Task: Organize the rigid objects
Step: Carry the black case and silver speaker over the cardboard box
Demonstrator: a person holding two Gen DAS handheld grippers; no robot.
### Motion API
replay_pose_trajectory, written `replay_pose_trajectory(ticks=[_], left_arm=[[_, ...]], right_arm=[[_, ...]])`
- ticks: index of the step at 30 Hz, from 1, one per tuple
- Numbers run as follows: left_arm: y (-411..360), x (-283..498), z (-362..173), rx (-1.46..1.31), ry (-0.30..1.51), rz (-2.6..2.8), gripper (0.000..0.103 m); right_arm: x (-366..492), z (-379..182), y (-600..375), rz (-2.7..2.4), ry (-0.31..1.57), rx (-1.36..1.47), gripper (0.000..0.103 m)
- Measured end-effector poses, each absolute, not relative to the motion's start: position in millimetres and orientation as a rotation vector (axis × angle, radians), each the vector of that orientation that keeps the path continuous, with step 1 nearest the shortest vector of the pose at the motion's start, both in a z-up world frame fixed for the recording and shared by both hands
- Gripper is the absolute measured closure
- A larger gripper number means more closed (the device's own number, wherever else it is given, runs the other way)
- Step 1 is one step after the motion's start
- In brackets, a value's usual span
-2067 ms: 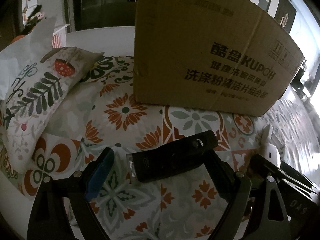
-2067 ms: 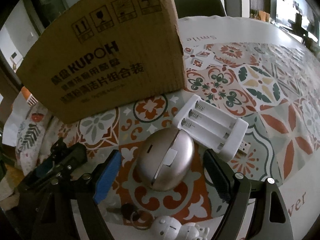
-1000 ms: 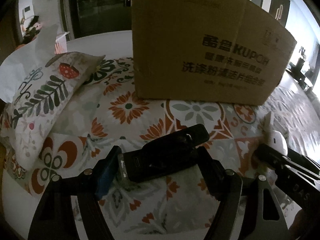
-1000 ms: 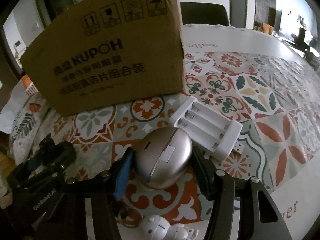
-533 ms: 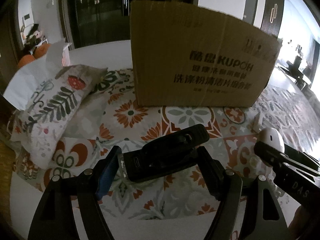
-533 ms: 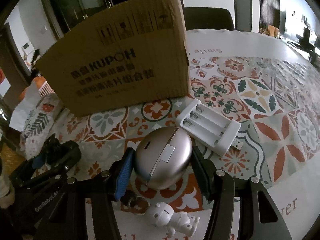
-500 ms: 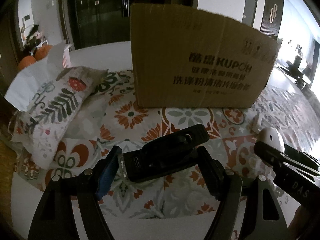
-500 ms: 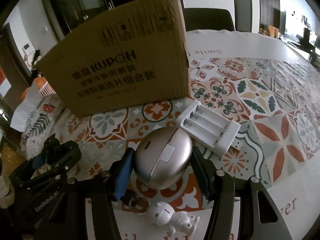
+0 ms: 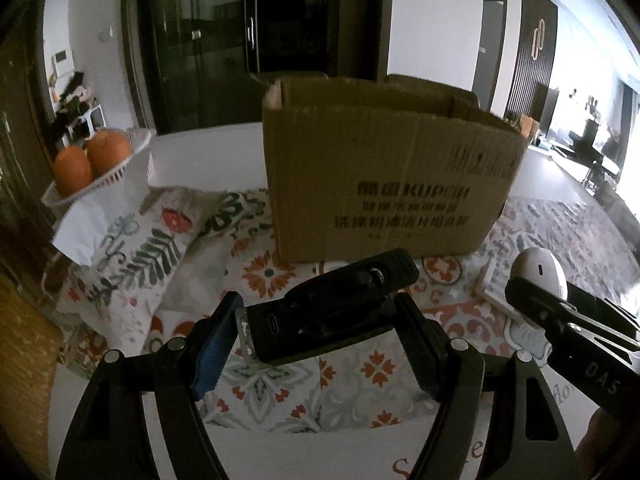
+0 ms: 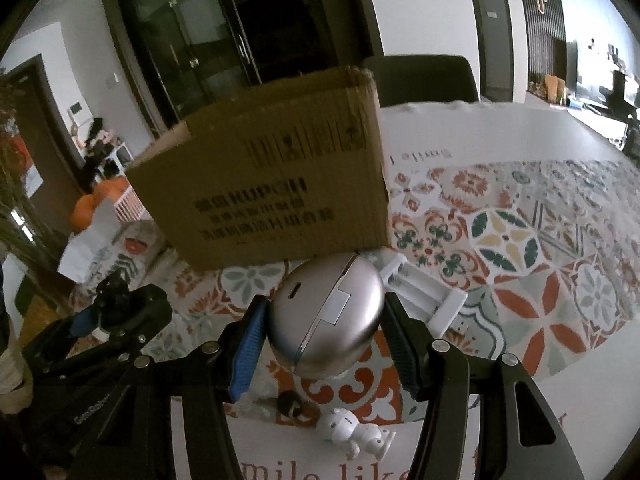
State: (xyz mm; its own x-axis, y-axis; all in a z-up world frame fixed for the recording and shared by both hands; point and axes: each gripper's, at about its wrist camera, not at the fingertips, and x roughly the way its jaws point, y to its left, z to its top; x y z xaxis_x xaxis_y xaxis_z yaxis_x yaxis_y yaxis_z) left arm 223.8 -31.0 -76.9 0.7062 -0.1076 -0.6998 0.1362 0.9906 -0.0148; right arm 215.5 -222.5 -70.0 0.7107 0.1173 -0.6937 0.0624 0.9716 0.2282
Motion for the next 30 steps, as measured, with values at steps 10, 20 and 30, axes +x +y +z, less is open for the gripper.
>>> replay_pose_trajectory(ticks=[10, 20, 30], left_arm=[[-31, 222, -48, 0.051, 0.706, -0.13, 0.027], [-32, 225, -12, 0.047, 0.63, -0.146, 0.027], [-37, 241, 18, 0.063, 0.569, -0.169, 0.027]], right_arm=[[213, -41, -224, 0.055, 0.704, 0.227, 0.045], [216, -5, -224, 0.077, 0.614, 0.206, 0.045], [227, 26, -225, 0.082, 0.534, 0.183, 0.045]])
